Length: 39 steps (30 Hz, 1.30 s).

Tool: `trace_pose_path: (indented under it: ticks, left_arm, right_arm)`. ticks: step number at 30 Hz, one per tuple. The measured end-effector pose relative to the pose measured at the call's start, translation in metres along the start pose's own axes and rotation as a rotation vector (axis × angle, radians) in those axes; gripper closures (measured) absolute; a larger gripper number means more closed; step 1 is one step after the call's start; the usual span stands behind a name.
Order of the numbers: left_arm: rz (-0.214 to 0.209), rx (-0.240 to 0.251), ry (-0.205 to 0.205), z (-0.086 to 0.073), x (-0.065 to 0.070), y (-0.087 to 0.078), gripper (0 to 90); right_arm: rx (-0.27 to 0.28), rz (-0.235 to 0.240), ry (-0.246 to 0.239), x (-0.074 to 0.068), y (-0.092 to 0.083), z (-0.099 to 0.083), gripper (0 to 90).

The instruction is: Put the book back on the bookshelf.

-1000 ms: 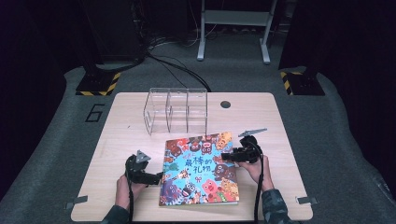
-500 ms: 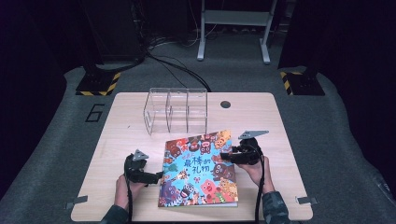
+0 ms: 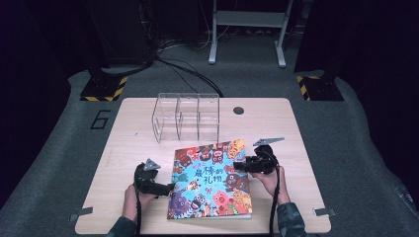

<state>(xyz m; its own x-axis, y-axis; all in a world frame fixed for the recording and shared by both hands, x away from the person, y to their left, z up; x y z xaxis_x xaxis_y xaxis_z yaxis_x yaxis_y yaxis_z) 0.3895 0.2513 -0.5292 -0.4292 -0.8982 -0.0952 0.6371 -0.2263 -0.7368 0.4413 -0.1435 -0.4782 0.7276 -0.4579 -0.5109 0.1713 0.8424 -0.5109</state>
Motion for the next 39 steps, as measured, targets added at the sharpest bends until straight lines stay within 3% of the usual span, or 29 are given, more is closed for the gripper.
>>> trace_pose_path:
  ticks: [1,3,7,12,17,19,21,25,27,31,39]
  left_arm:
    - [-0.002,0.006,-0.015,0.000,0.000,0.001,0.1]
    - [-0.004,0.001,0.005,0.000,-0.001,0.000,0.0]
    - [-0.006,0.003,0.006,0.000,-0.001,0.001,0.0]
    - [-0.022,-0.020,0.036,0.002,-0.002,0.000,0.1]
    - [-0.025,-0.011,0.026,0.002,-0.002,0.001,0.2]
    - [-0.023,-0.006,0.027,0.002,-0.002,0.002,0.3]
    - [-0.028,-0.007,0.030,0.003,-0.002,0.002,0.4]
    - [-0.032,-0.010,0.033,0.003,-0.003,0.001,0.4]
    - [-0.031,-0.007,0.014,0.003,-0.001,0.002,0.4]
    - [-0.037,-0.009,0.007,0.003,-0.002,0.002,0.5]
    - [-0.088,-0.003,-0.041,0.005,-0.003,0.002,0.2]
  right_arm:
    - [0.002,0.005,-0.004,0.001,0.000,0.001,47.6]
    - [-0.005,0.004,0.016,0.001,0.001,0.002,47.4]
    - [-0.030,-0.006,0.034,0.006,0.004,0.006,46.4]
    - [-0.123,-0.011,0.061,0.009,0.020,0.013,32.6]
    - [-0.064,0.052,0.115,0.019,0.024,0.022,34.4]
    - [-0.063,0.051,0.121,0.021,0.025,0.025,35.4]
    - [-0.061,0.046,0.127,0.023,0.026,0.028,40.1]
    - [-0.002,0.085,0.133,0.028,0.022,0.028,49.2]
    - [0.008,0.095,0.153,0.030,0.022,0.026,50.4]
    - [0.032,0.102,0.124,0.028,0.020,0.025,53.3]
    - [0.063,0.078,-0.007,0.008,0.012,0.032,55.6]
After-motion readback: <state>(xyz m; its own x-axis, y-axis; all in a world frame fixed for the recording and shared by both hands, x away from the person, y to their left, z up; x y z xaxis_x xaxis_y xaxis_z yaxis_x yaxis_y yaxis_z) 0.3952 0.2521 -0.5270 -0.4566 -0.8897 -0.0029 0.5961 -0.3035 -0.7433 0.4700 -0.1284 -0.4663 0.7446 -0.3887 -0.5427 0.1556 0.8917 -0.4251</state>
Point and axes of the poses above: each handheld gripper's, and its own axes: y roughly forward along the jaws, z roughly out of its top, x roughly to its right, the point moved 1 cm from there along y, roughly forward along the jaws, and after that the axes turned 14 degrees about z, right-handed, at the moved point
